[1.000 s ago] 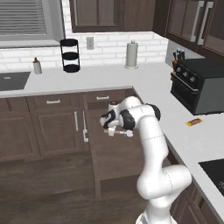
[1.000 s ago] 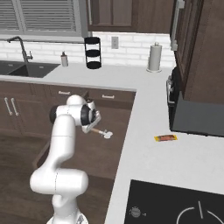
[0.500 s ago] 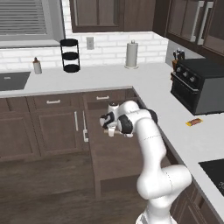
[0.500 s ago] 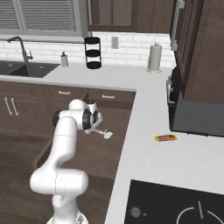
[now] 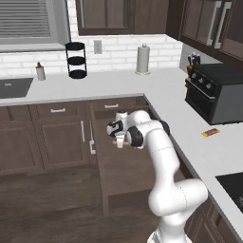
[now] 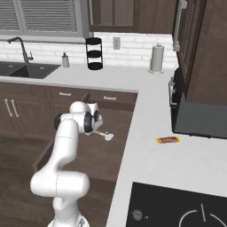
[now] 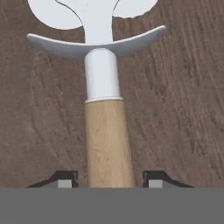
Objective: Pick the pizza cutter from the drawer and place it on the counter.
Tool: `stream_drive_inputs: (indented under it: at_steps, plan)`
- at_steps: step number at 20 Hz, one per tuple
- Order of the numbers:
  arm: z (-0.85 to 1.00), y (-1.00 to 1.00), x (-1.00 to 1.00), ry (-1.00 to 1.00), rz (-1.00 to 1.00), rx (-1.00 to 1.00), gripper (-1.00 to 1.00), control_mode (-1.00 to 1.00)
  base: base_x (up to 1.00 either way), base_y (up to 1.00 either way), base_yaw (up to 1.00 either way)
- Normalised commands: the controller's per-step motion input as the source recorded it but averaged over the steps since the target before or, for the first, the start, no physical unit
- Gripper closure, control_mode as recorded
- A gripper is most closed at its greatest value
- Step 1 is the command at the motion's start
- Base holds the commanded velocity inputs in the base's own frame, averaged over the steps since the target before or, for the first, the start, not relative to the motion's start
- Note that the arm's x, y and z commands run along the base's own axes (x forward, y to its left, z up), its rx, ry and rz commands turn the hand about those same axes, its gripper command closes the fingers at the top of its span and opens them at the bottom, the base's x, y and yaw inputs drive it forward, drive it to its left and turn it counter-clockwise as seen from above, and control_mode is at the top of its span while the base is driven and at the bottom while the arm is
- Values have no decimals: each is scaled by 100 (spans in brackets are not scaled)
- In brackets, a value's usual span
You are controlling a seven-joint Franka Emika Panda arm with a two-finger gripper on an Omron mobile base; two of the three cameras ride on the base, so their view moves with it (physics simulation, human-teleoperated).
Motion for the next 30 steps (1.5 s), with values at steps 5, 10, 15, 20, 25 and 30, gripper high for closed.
stream_drive_inputs:
  at_steps: [5,10,15,20,25,30]
  plan:
    - [-47,-14,-100,0,0,2,100,-100,0,0,0]
    - [11,-35,-100,0,0,7,100,-100,0,0,0]
    - [100,13,-100,-21,-2,-3,100,-100,0,0,0]
    - [100,31,-98,-15,0,-5,100,-100,0,0,0]
    - [100,1,-86,-5,0,-12,100,-100,0,0,0]
    - [100,0,-19,-1,0,-27,100,-100,0,0,0]
